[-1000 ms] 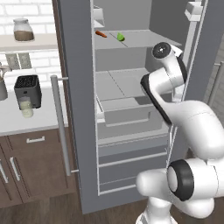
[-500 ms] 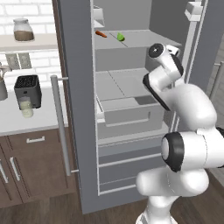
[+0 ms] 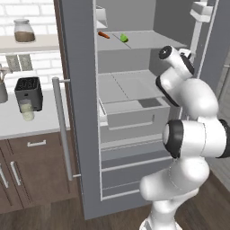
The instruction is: Grab a lemon wedge from the fridge and one ice cube from the ice bowl, and put them in the glass of lemonade.
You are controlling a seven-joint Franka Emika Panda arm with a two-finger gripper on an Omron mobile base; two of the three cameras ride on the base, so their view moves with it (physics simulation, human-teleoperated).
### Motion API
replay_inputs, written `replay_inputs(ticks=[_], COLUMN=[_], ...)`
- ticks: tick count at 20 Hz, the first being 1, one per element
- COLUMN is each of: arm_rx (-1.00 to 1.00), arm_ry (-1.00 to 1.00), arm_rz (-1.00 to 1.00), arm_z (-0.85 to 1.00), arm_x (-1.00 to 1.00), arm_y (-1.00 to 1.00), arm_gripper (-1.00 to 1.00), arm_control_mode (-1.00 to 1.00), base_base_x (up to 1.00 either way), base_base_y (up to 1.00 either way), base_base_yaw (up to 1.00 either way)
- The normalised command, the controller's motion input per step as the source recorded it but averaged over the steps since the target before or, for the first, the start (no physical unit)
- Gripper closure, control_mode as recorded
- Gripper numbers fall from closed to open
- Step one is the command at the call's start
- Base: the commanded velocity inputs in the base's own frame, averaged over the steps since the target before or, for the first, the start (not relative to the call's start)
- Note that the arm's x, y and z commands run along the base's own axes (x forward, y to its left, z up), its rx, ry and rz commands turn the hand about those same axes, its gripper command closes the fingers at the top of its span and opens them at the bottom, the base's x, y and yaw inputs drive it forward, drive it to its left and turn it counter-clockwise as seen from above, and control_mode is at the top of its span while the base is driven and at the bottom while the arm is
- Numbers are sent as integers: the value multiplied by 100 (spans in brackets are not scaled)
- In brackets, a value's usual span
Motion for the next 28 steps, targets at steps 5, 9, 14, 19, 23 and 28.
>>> replay_inputs(ticks=[5, 9, 14, 19, 23, 28], arm_rx=[0, 0, 0, 12, 1, -13], arm_ry=[-2, -20, -38, -26, -25, -25], arm_rz=[-17, -13, 1, 7, 3, 1], arm_z=[-32, -6, 16, 11, 12, 48], arm_x=[-33, -39, -92, -90, -79, -39], arm_y=[-100, -100, -26, 60, 95, 83], arm_gripper=[-100, -100, -100, -100, -100, -100], arm_control_mode=[-100, -100, -100, -100, -100, -100], base_base_x=[0, 0, 0, 0, 0, 0], base_base_y=[0, 0, 0, 0, 0, 0], base_base_yaw=[0, 0, 0, 0, 0, 0])
